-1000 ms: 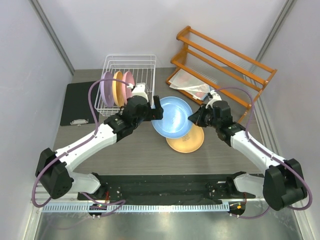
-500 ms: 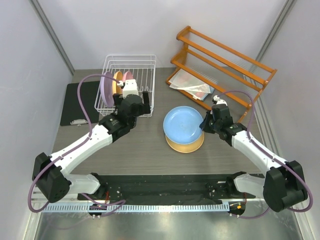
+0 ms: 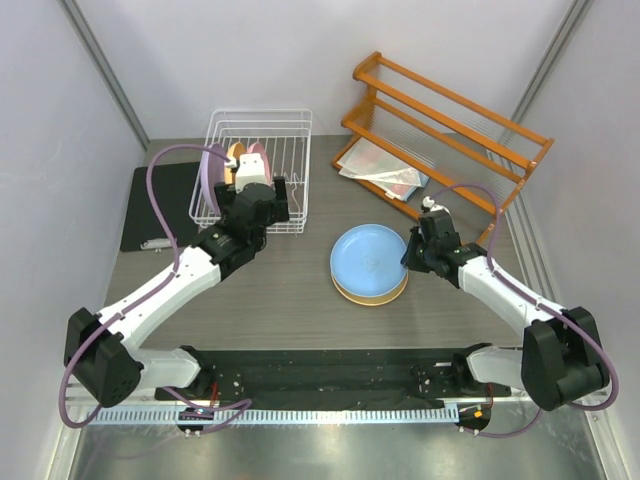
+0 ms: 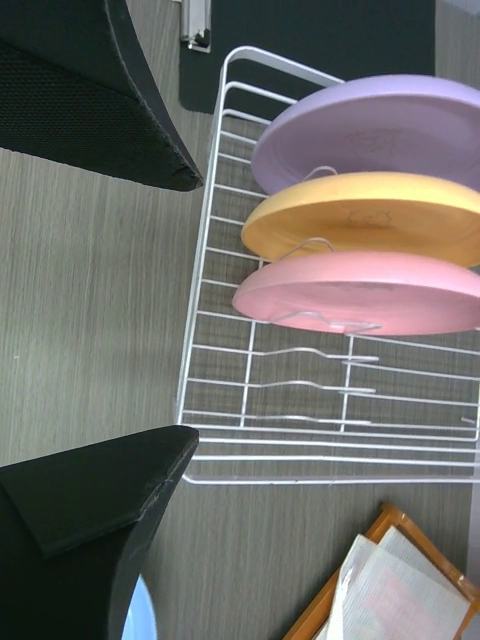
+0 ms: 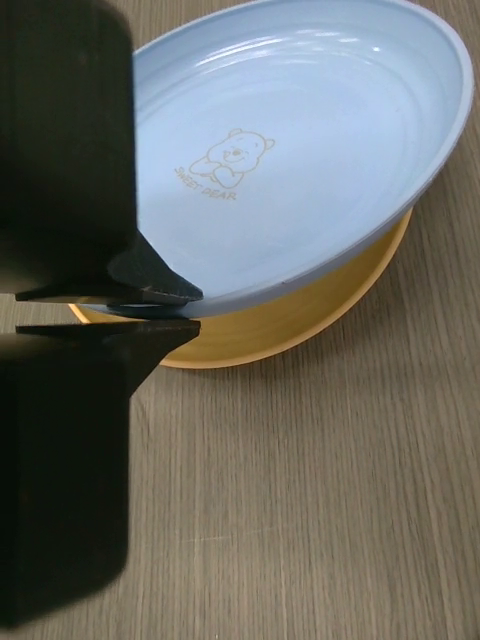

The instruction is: Unload the plates from the dish rack

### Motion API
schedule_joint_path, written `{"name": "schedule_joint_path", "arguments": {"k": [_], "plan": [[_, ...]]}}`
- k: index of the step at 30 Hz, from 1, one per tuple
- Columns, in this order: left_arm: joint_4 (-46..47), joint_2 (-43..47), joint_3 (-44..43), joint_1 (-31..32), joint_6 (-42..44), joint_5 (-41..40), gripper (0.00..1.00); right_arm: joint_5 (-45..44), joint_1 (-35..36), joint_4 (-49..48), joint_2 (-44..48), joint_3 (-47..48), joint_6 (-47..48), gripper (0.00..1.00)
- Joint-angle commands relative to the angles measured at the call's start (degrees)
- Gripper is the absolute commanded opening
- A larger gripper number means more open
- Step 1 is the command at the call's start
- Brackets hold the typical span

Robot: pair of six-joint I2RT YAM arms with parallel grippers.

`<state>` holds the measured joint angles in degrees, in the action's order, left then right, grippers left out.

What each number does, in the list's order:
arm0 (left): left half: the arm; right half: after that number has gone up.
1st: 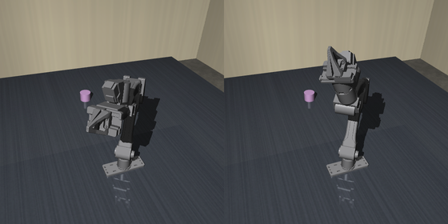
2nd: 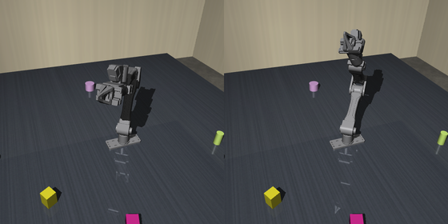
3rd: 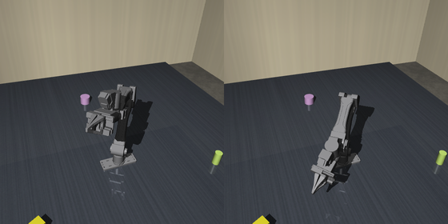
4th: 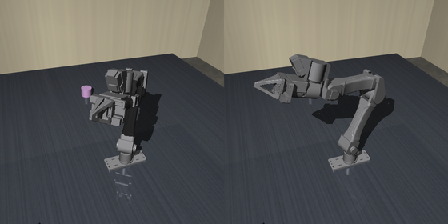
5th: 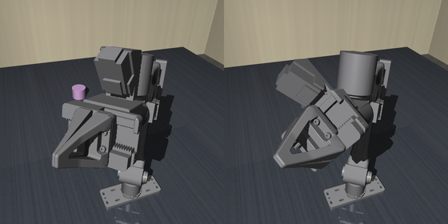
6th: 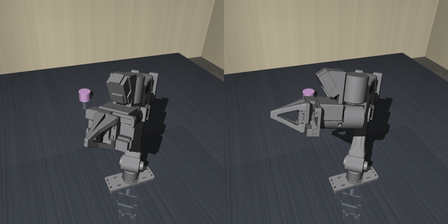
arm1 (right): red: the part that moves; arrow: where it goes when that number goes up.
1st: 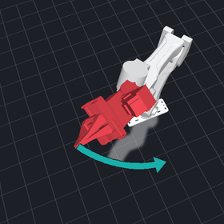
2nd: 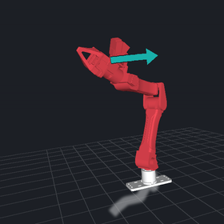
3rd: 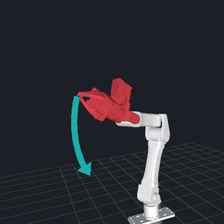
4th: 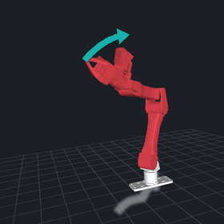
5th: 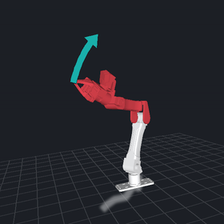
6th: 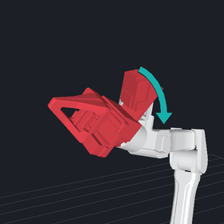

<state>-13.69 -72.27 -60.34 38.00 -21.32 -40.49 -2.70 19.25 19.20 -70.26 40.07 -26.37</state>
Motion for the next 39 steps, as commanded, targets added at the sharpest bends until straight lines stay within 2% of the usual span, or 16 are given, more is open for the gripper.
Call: {"name": "schedule_joint_path", "arguments": {"k": [1, 6, 7, 9, 12, 18, 29, 34, 37, 39], "plan": [[2.4, -1.0, -2.9, -2.1, 1.4, -1.0, 1.00, 1.5, -0.3, -1.2, -0.1, 2.3, 0.1, 0.19], [2.6, -2.4, -4.2, -4.2, 1.9, 0.4, 0.99, 0.5, -0.3, 0.9, -0.9, 4.0, 1.1, 0.39], [2.7, -2.7, -4.3, -4.4, 2.0, 0.5, 0.99, 0.2, -0.2, 1.3, -0.8, 4.0, 1.2, 0.48], [2.9, -2.9, -4.4, -5.2, 2.1, 0.8, 1.00, -1.3, -0.3, 2.3, 0.1, 4.5, 1.3, 0.59], [3.2, -3.6, -4.6, -6.5, 2.3, 1.7, 0.99, -4.8, -0.3, 4.6, 1.0, 5.7, 1.9, 0.65], [5.2, -7.4, -6.5, -9.0, 3.9, 1.6, 0.99, -12.1, -0.3, 7.4, 4.2, 7.1, 2.0, 0.67], [8.8, -18.0, -14.0, -10.3, 7.5, 0.9, 0.98, -11.1, -0.3, 5.1, 2.0, 7.0, 1.8, 0.67], [9.5, -22.7, -17.3, -10.4, 8.8, -0.6, 0.92, -10.0, -0.3, 4.4, 0.9, 6.7, 1.8, 0.67], [9.4, -25.4, -19.2, -10.4, 9.5, -3.1, 0.88, -9.8, -0.3, 4.3, 1.1, 6.7, 2.2, 0.62], [9.8, -26.4, -20.2, -10.4, 10.2, -4.8, 0.81, -10.0, -0.3, 4.1, 1.2, 6.4, 2.4, 0.60]]}}
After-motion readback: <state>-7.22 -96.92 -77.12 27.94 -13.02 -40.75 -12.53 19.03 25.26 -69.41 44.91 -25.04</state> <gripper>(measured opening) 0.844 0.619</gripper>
